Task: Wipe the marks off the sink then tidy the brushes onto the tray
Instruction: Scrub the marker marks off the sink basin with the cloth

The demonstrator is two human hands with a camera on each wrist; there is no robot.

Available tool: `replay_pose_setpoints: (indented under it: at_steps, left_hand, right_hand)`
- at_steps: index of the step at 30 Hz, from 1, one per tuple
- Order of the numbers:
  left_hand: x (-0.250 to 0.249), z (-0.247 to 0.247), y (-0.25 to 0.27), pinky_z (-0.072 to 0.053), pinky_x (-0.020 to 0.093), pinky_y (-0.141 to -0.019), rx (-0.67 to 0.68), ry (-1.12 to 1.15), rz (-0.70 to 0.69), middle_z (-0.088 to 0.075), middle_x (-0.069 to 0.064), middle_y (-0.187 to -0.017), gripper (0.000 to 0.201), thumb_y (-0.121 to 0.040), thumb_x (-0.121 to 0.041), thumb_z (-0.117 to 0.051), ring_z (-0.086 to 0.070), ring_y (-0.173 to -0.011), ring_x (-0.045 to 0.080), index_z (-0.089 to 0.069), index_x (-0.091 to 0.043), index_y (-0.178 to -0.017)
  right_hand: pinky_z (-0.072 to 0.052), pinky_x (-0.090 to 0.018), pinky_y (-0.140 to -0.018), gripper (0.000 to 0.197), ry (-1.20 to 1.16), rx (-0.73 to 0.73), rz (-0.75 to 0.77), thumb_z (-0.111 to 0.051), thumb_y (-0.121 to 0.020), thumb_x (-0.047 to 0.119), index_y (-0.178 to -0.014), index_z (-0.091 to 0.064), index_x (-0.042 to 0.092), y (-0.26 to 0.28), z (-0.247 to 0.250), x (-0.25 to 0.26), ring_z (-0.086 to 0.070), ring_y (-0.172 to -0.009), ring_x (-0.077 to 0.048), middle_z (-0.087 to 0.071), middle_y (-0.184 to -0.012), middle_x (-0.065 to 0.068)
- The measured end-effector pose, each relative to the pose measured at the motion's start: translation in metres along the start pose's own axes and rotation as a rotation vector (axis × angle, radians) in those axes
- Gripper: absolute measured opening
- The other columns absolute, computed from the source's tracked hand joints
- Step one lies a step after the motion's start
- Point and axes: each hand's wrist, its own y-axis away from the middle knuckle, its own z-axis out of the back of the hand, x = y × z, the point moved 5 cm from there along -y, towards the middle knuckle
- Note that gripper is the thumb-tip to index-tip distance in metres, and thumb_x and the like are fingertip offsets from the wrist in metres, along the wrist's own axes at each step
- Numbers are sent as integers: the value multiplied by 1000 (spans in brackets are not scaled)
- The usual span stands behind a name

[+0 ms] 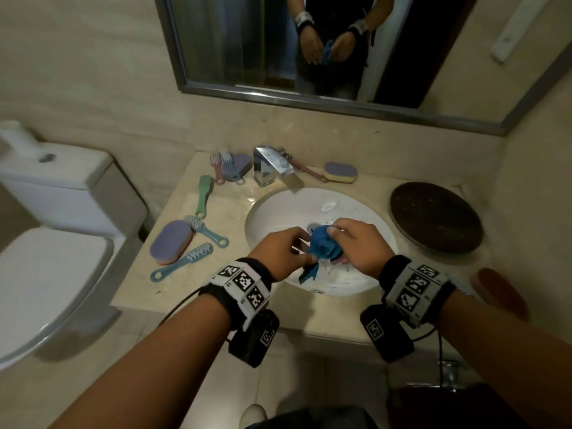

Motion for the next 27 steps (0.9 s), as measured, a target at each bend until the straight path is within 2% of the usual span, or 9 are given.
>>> replay_pose_setpoints:
  at_steps: [3, 7, 9, 12, 16, 19, 22, 25, 27]
  left_hand:
    - [-13, 6, 16, -46, 21, -71, -120, -54, -29, -64, 0, -89, 17, -84, -19, -68, -61, -82, 17, -61, -15, -98]
    - [-22, 3, 46, -38, 6, -55, -234, -81, -16, -57, -8, -77, 8, -84, -18, -68, -51, -68, 4, -63, -13, -89]
    - [-25, -10, 60, -40, 6, -54, -196, -39, 4, -59, -8, -75, 11, -80, -15, -72, -53, -66, 5, -61, -16, -83]
    - [-26, -29, 78, -42, 7, -59, -158, -42, 26, -61, -5, -79, 21, -74, -10, -77, -55, -68, 8, -60, -18, -83]
    - [-25, -32, 104, -44, 11, -69, -172, -49, 38, -64, -5, -81, 18, -77, -4, -72, -59, -74, 9, -63, -17, -85]
    - [-21, -26, 119, -51, 26, -82, -141, -41, 44, -67, 0, -92, 16, -82, -1, -64, -63, -86, 17, -64, -16, -88]
    - [-15, -18, 128, -49, 26, -85, -148, -67, 46, -67, -1, -98, 14, -88, -7, -58, -61, -87, 14, -66, -19, -92]
    - [-9, -15, 134, -46, 25, -83, -158, -138, 30, -66, 2, -102, 13, -91, -11, -54, -57, -87, 12, -64, -18, -97]
    - [0, -10, 141, -49, 27, -75, -190, -101, 57, -65, 2, -94, 10, -93, -14, -53, -59, -81, 14, -62, -18, -96]
  right_hand:
    - [-50, -15, -52, 28, 119, 84, 69, -47, -97, 23, -93, -63, 1, 13, 11, 5, -67, -75, -29, -66, -89, -19]
    - [-39, -21, -75, 26, 382, 92, 210, -49, -96, 25, -98, -70, 11, 30, 32, 6, -56, -85, -16, -62, -92, -1]
    - [-35, -18, -70, 23, 436, 88, 272, -49, -95, 24, -92, -70, 14, 39, 37, 5, -55, -80, -14, -61, -88, 0]
    - [-35, -13, -57, 27, 295, 144, 255, -47, -97, 22, -71, -53, 26, 55, 33, -2, -47, -63, -5, -51, -68, 7]
    - [-30, -21, -56, 35, 213, 240, 211, -42, -98, 24, -64, -40, 28, 73, 22, -4, -43, -62, -12, -44, -65, 5]
    - [-38, -28, -67, 32, 202, 276, 181, -40, -98, 27, -67, -45, 23, 83, 18, -1, -52, -78, -21, -51, -73, -1]
    - [-42, -37, -87, 31, 128, 304, 137, -39, -98, 30, -91, -58, 6, 90, 14, 4, -56, -98, -27, -60, -99, -11]
    - [-37, -27, -65, 32, 51, 327, 124, -36, -99, 29, -81, -51, 8, 98, 4, 14, -49, -71, -15, -50, -76, -1]
    - [-33, -26, -62, 31, 45, 277, 122, -35, -100, 28, -77, -46, 11, 100, -1, 23, -43, -66, -13, -46, -70, -2]
